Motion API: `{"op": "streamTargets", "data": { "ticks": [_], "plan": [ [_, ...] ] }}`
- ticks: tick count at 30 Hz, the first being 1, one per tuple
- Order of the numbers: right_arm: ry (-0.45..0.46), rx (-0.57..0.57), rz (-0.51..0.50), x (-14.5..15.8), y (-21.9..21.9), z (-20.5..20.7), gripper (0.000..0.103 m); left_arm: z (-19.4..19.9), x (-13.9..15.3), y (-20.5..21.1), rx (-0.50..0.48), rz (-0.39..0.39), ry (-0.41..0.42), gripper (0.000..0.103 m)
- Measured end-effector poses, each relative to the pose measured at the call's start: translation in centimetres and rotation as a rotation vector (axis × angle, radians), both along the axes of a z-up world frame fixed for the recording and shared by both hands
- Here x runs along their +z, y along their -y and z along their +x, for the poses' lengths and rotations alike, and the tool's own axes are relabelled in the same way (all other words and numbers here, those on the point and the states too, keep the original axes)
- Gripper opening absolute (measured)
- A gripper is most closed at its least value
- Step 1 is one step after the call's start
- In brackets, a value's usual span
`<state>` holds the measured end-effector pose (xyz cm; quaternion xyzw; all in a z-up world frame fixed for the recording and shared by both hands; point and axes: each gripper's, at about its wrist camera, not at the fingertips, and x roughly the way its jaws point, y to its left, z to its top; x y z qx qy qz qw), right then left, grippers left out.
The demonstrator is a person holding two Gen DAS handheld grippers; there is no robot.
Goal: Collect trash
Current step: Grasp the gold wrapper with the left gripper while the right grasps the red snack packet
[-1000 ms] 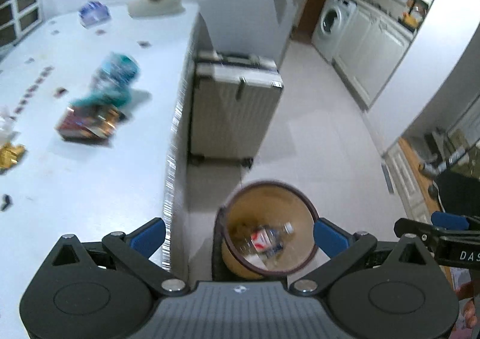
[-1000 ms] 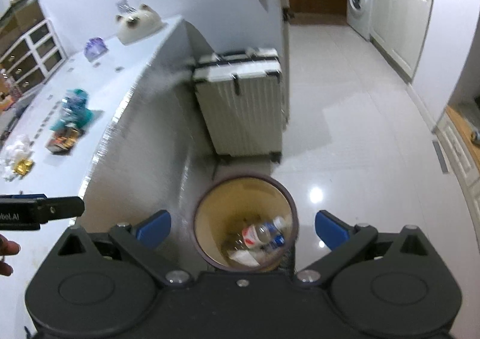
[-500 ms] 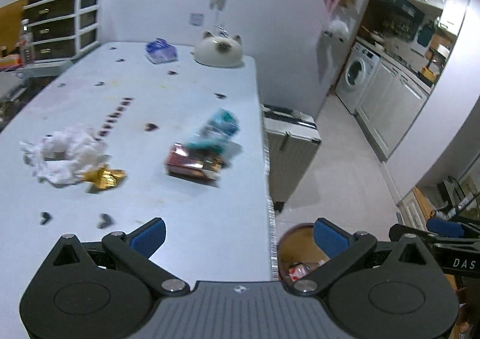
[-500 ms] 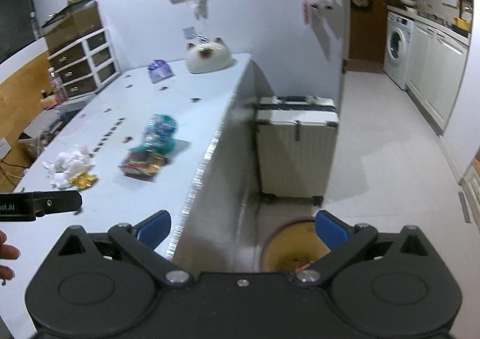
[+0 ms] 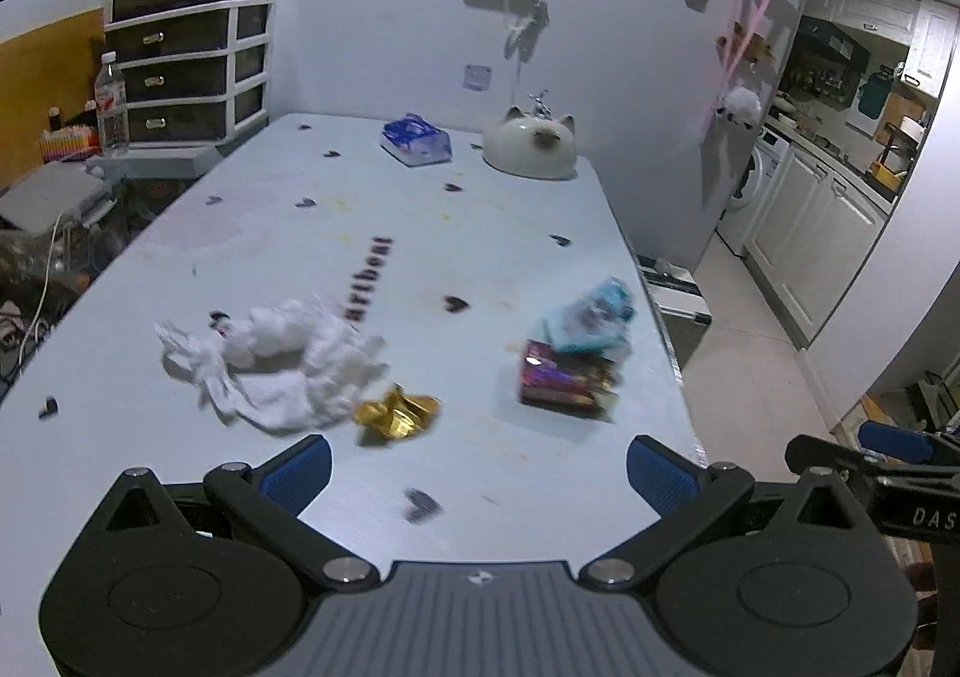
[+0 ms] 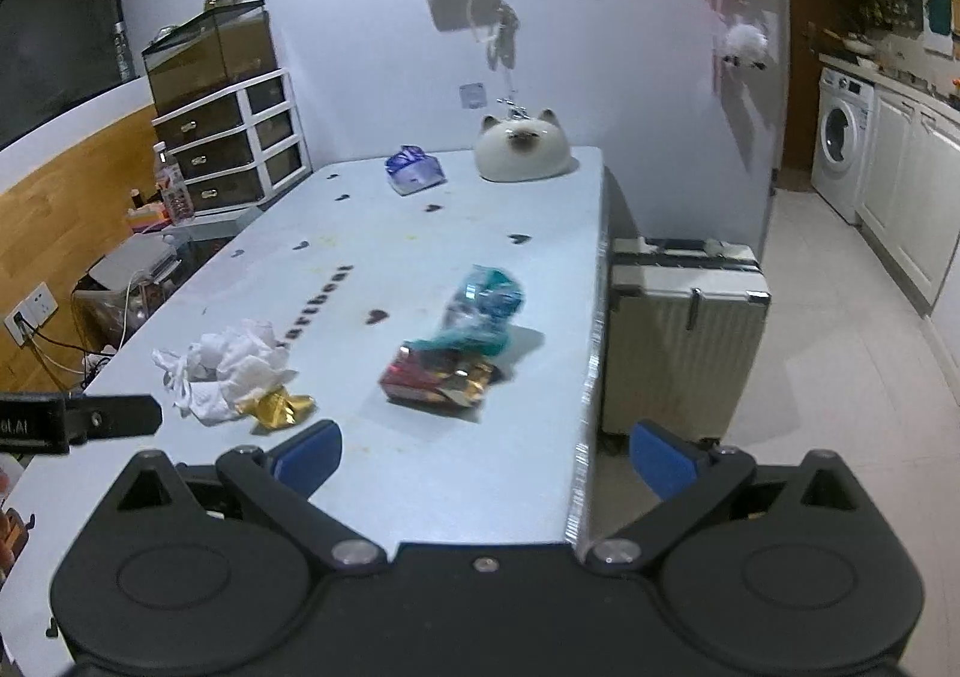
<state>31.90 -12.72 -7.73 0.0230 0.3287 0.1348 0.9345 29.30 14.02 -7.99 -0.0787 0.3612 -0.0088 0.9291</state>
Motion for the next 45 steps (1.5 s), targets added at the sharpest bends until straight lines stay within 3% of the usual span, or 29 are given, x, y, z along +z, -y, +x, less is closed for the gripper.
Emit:
{"op": "streamTargets", "data": {
  "ticks": [5, 11, 14, 20, 28, 35, 40, 45],
  "plan": [
    [-0.018, 0.027, -0.002, -1.4, -2.7, 2.4, 0.103, 2.7, -1.3, -3.3, -0.017, -0.028, -0.001, 0.103],
    [-0.025, 0.111, -0.058, -3.3, -4.4, 6.6, 0.103, 5.7, -3.8, -4.8, -0.085, -0.089, -0.013, 0.103],
    [-0.071, 0.151, -0.096, -4.6, -4.7, 9.6, 0.103, 7.0, -5.3, -4.9, -0.093, -0.121, -0.044, 0.101],
    [-0.211, 0.303, -0.114, -8.5, -5.4, 15.6, 0.102, 9.0, -8.0, -5.2, -0.064, -0.159, -0.082, 0.094],
    [-0.217, 0.384, -0.14, -12.2, -7.1, 20.3, 0.102, 11.2, -10.4, -5.5, -0.02, -0.178, -0.102, 0.085],
    [-0.215, 0.456, -0.105, -12.7, -8.3, 20.9, 0.102, 12.7, -12.1, -6.3, 0.007, -0.177, -0.109, 0.076],
    [-0.278, 0.554, -0.054, -12.4, -8.8, 18.9, 0.082, 13.4, -13.2, -6.6, 0.01, -0.162, -0.129, 0.066],
    [-0.293, 0.563, -0.029, -11.7, -8.9, 16.6, 0.078, 13.3, -13.6, -7.1, 0.027, -0.176, -0.131, 0.056]
  ]
}}
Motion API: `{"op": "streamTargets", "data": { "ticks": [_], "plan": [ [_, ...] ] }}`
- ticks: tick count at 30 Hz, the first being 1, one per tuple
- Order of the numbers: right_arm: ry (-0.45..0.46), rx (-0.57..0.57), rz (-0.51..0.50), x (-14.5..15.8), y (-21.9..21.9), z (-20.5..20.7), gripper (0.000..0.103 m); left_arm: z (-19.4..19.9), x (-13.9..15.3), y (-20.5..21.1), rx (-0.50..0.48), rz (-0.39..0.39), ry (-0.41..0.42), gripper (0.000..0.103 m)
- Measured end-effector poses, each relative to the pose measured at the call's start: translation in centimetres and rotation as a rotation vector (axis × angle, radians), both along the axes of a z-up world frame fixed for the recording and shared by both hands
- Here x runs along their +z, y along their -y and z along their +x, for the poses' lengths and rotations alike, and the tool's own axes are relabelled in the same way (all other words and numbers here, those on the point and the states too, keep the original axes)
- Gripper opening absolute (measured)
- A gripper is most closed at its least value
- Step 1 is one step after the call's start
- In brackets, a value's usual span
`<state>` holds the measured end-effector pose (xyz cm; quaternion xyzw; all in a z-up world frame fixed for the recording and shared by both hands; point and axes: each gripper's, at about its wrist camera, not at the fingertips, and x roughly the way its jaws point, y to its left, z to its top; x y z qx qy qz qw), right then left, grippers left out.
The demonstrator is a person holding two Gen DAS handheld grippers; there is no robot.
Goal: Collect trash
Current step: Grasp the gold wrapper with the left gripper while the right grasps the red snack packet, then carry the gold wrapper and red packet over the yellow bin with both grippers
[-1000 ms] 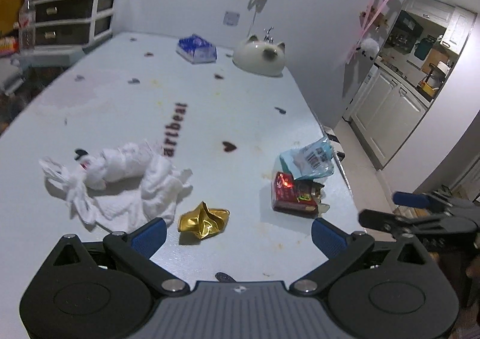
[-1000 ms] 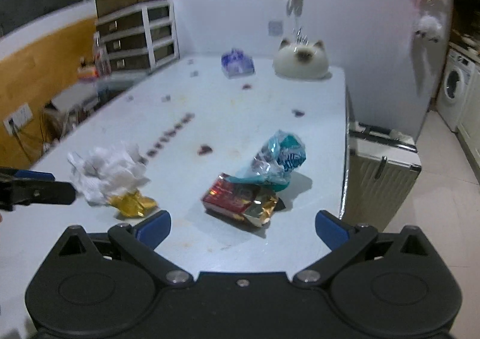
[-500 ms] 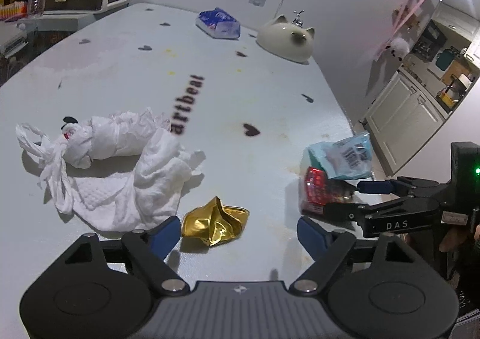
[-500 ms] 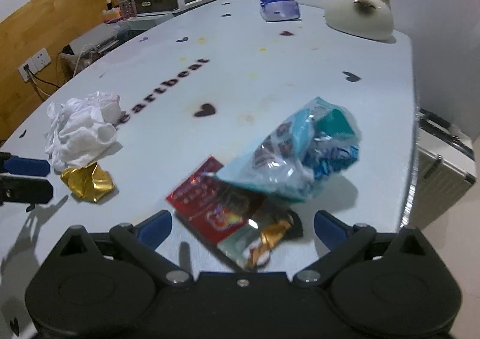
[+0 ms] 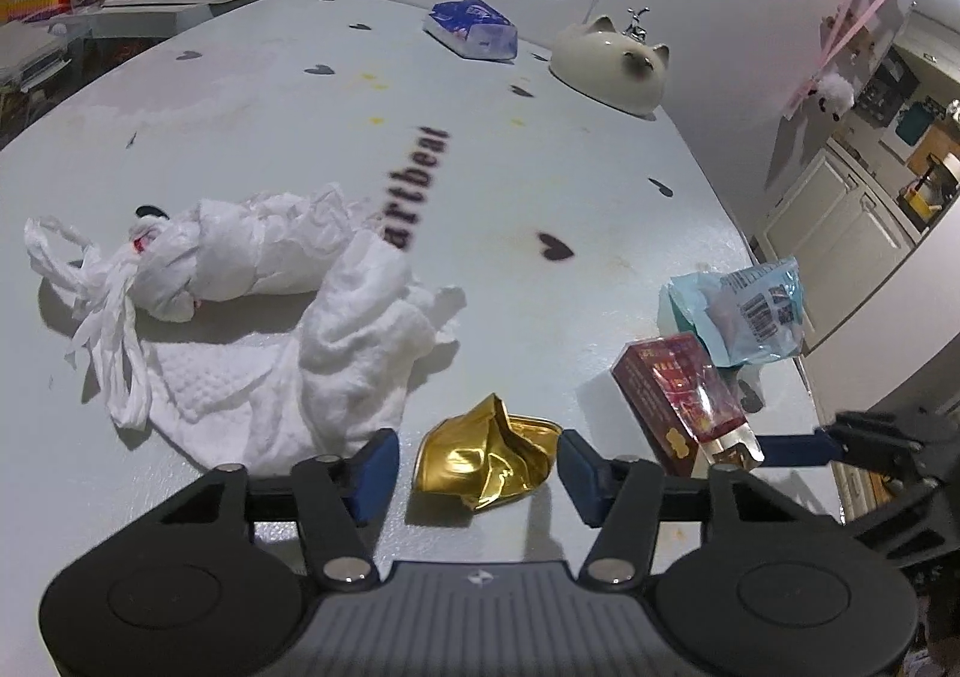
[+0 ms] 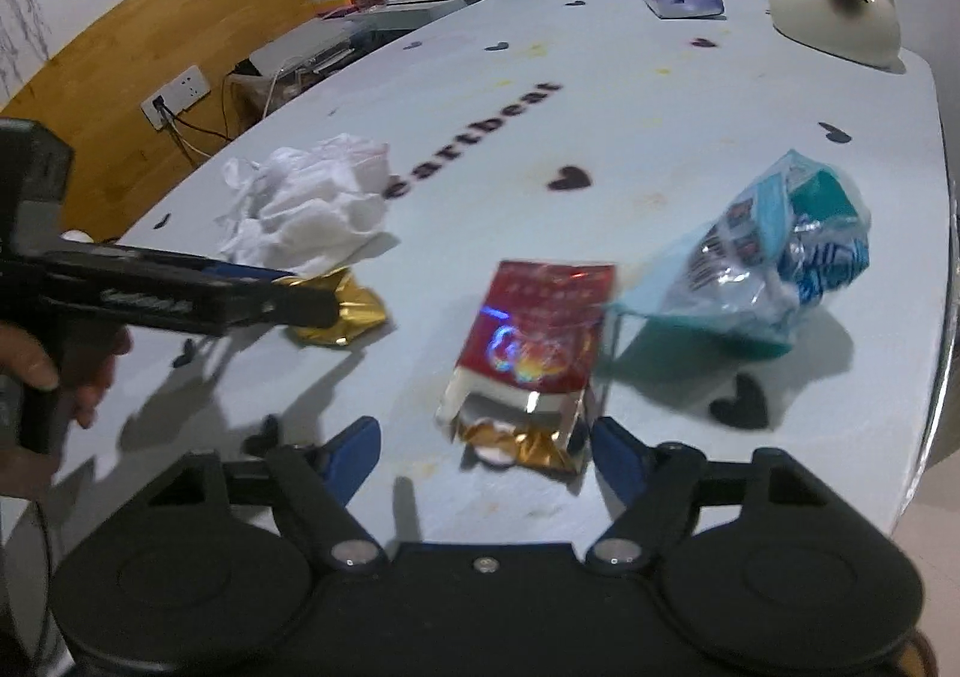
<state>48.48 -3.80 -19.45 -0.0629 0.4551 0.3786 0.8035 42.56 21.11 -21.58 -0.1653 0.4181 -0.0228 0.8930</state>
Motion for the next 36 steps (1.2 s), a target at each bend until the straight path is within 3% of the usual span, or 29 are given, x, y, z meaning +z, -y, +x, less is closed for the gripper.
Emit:
{"op": "streamTargets", "data": {
  "ticks": [7, 9, 17, 19, 21, 24, 31, 36],
  "plan": [
    [0.004, -0.24, 0.023, 0.5, -0.4, 0.7, 0.082, -0.3, -0.3, -0.4, 0.04, -0.007, 0.006, 0.04],
    [0.001, -0.288, 0.015, 0.3, -0.8, 1.2, 0.082, -0.5, -0.4, -0.5, 0.055, -0.017, -0.002, 0.025],
    [0.032, -0.317, -0.086, -0.6, -3.5, 2.1, 0.079, -1.7, -0.1, -0.1, 0.068, 0.007, -0.02, 0.024],
    [0.014, -0.303, -0.1, -0.9, -3.7, 2.0, 0.063, -2.2, 0.1, 0.1, 0.067, 0.019, -0.028, 0.024],
    [0.029, -0.301, -0.122, -0.8, -3.8, 1.6, 0.055, -2.4, 0.4, 0.4, 0.064, 0.047, -0.053, 0.024],
    [-0.007, -0.287, -0.106, -0.6, -3.4, 0.6, 0.054, -3.2, 1.0, 1.0, 0.053, 0.089, -0.063, 0.024],
    [-0.047, -0.276, -0.09, 0.2, -2.1, -3.9, 0.053, -5.5, 2.8, 1.7, 0.049, 0.09, -0.039, 0.024],
    [-0.028, -0.29, -0.077, 1.9, -0.8, -7.4, 0.051, -7.5, 4.1, 2.8, 0.037, 0.124, -0.042, 0.024]
  ]
}}
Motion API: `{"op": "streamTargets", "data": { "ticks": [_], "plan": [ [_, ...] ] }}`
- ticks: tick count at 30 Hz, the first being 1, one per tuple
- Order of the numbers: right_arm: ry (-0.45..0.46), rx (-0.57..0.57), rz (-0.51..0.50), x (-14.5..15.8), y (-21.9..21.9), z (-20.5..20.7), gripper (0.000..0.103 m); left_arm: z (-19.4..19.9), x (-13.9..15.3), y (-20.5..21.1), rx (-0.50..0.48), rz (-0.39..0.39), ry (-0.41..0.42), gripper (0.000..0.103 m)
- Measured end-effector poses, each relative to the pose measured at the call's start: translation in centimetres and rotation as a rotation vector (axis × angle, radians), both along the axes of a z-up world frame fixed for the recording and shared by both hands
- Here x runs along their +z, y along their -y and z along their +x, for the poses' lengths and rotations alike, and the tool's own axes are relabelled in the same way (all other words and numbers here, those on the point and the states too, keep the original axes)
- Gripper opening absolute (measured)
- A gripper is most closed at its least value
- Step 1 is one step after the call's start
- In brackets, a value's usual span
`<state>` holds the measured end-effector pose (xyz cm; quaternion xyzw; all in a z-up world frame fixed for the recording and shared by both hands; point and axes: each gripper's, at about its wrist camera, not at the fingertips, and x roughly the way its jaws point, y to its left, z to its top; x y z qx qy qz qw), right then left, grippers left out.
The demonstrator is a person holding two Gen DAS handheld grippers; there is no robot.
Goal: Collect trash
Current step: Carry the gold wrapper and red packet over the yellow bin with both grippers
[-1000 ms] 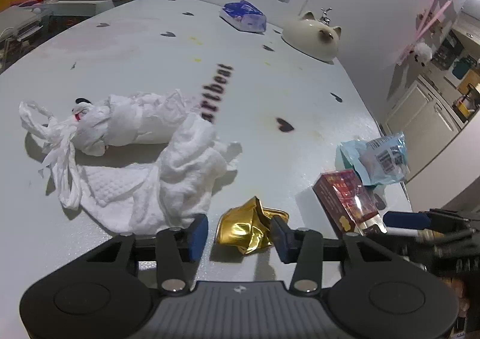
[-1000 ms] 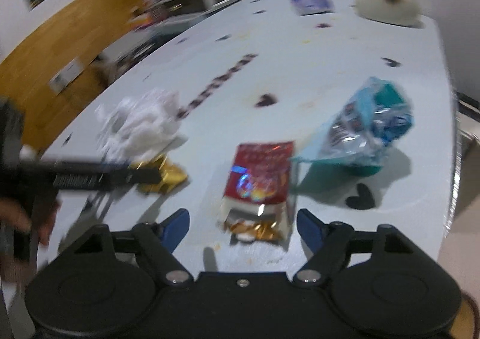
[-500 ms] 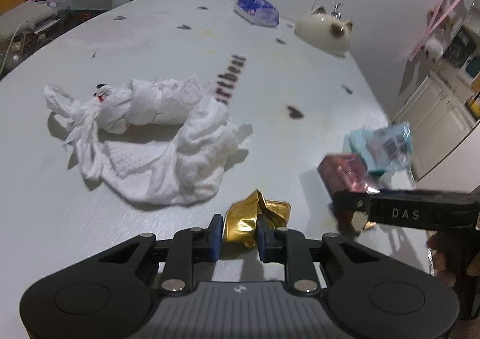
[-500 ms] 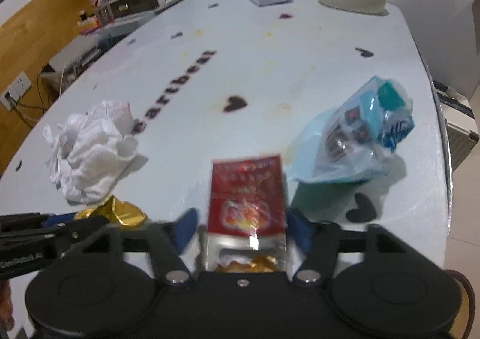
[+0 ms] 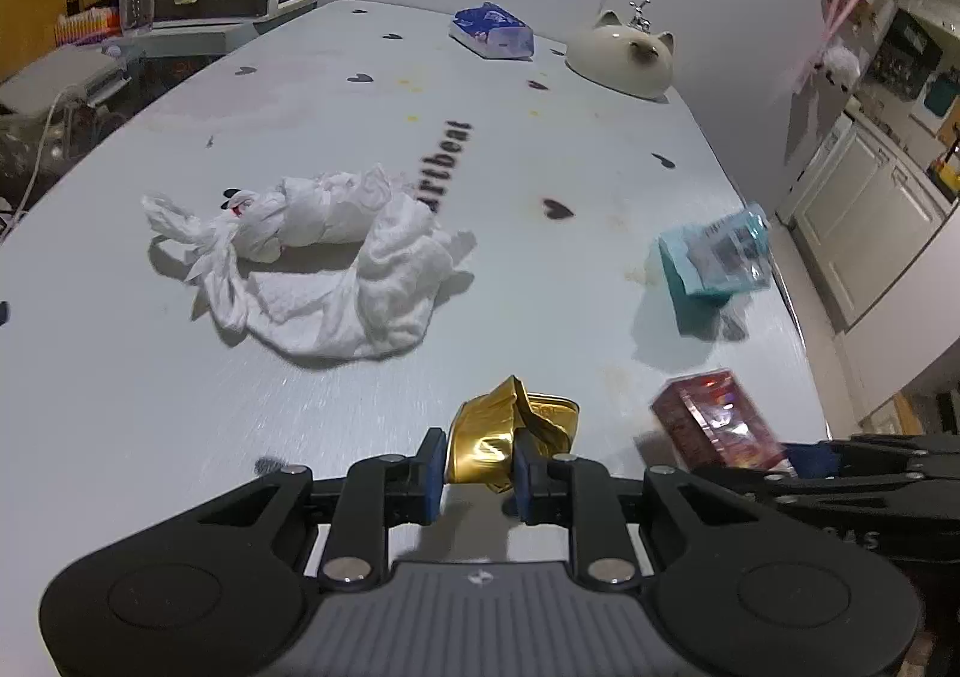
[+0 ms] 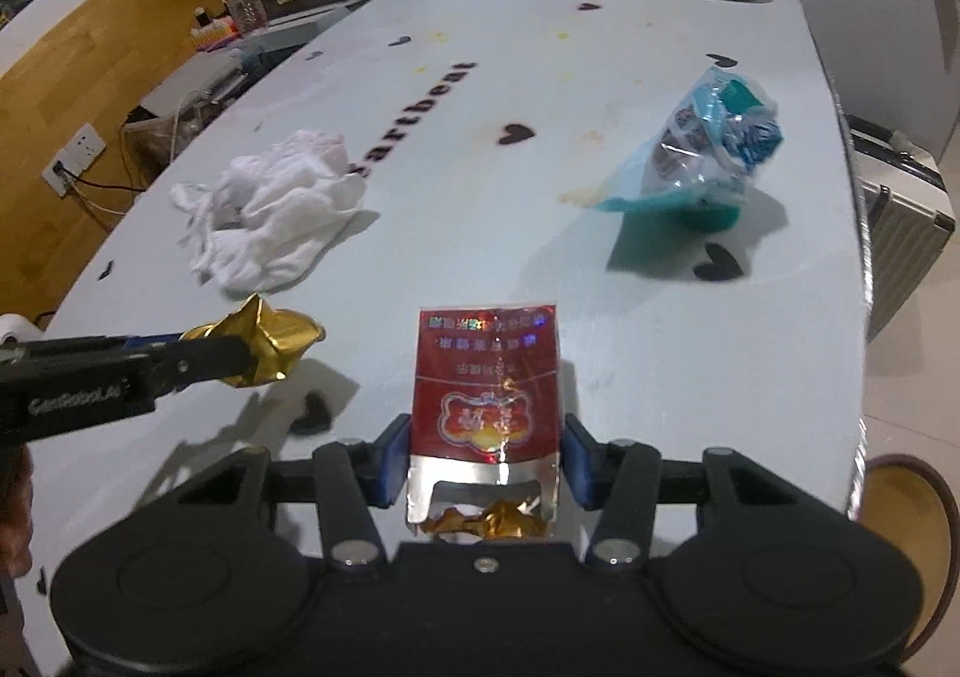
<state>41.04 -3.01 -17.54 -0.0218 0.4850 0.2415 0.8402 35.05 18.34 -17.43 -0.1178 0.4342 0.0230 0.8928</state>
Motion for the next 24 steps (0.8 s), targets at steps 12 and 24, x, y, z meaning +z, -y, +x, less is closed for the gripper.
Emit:
{"op": "streamTargets", "data": {
  "ticks": [12, 24],
  "plan": [
    [0.048, -0.134, 0.014, 3.9, 3.7, -5.5, 0.051, -5.3, 3.1, 2.3, -0.037, 0.032, 0.034, 0.024],
    [0.147, -0.202, -0.008, 7.5, 5.5, -11.2, 0.051, -9.4, 5.6, 4.2, -0.083, 0.05, 0.082, 0.024]
  ]
}}
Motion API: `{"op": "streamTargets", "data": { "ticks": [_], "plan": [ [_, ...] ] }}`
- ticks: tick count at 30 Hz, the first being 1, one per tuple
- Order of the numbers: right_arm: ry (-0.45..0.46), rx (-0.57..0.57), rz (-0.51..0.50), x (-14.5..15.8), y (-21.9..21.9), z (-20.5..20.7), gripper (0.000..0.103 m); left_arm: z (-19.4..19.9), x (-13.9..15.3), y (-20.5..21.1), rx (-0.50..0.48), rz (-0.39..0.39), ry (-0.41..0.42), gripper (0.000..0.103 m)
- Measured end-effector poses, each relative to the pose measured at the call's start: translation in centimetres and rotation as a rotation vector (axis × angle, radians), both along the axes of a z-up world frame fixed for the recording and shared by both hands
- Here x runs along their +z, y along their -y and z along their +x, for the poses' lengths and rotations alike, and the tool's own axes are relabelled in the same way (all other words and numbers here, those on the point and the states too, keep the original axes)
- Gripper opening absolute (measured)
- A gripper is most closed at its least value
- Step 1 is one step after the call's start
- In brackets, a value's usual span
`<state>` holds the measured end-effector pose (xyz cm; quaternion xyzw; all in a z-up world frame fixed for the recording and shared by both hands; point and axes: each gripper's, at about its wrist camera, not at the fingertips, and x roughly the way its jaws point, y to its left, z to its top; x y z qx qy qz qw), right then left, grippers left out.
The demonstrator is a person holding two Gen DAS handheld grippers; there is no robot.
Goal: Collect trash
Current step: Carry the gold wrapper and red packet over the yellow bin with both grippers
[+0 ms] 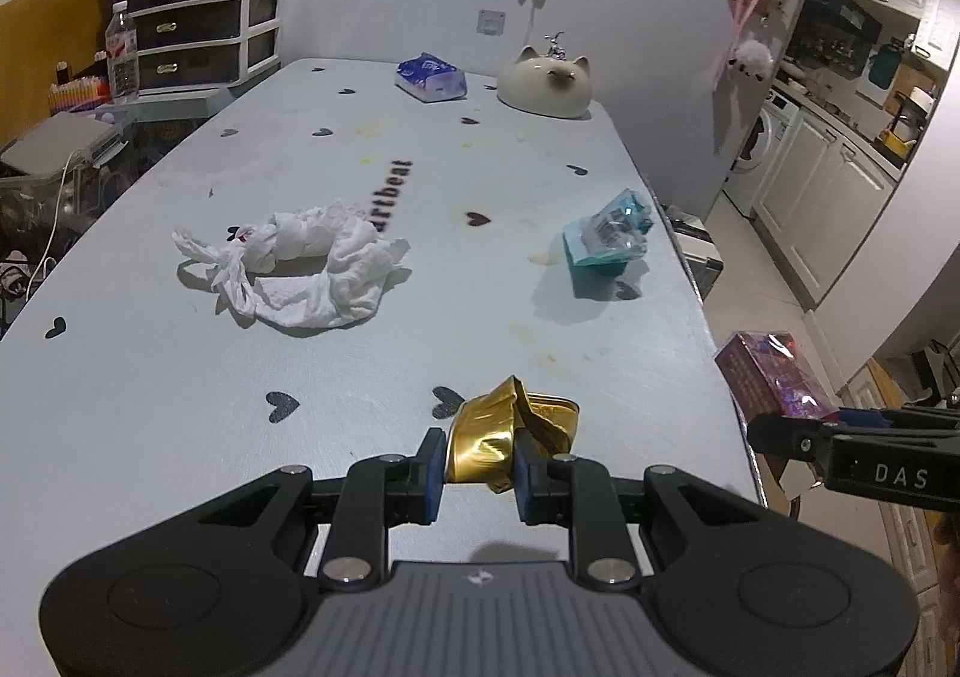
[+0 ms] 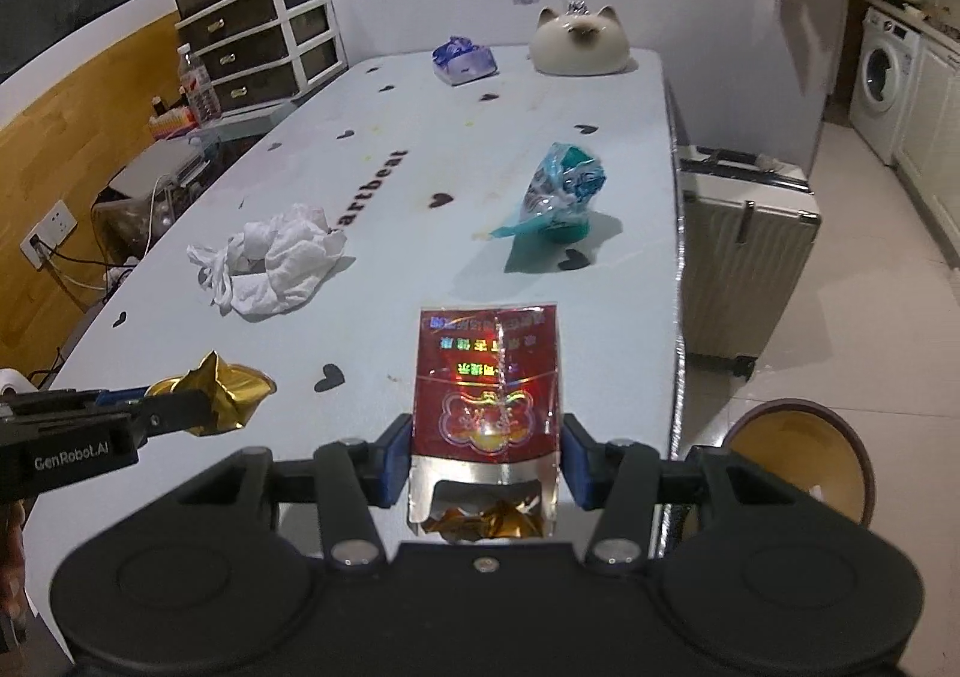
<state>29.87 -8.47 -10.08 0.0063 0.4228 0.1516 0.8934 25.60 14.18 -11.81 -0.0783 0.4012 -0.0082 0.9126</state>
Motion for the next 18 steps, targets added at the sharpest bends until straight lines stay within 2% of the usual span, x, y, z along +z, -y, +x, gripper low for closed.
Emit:
{"op": "streamTargets", "data": {
  "ticks": [9, 18],
  "plan": [
    [0.008, -0.028, 0.036, 0.3, 2.1, -1.9, 0.051, -1.1, 0.4, 2.0, -0.016, 0.019, 0.006, 0.024],
    [-0.002, -0.018, 0.058, -0.1, 7.2, -1.0, 0.051, -0.4, 0.2, 7.5, 0.002, 0.026, 0.005, 0.024]
  ]
}}
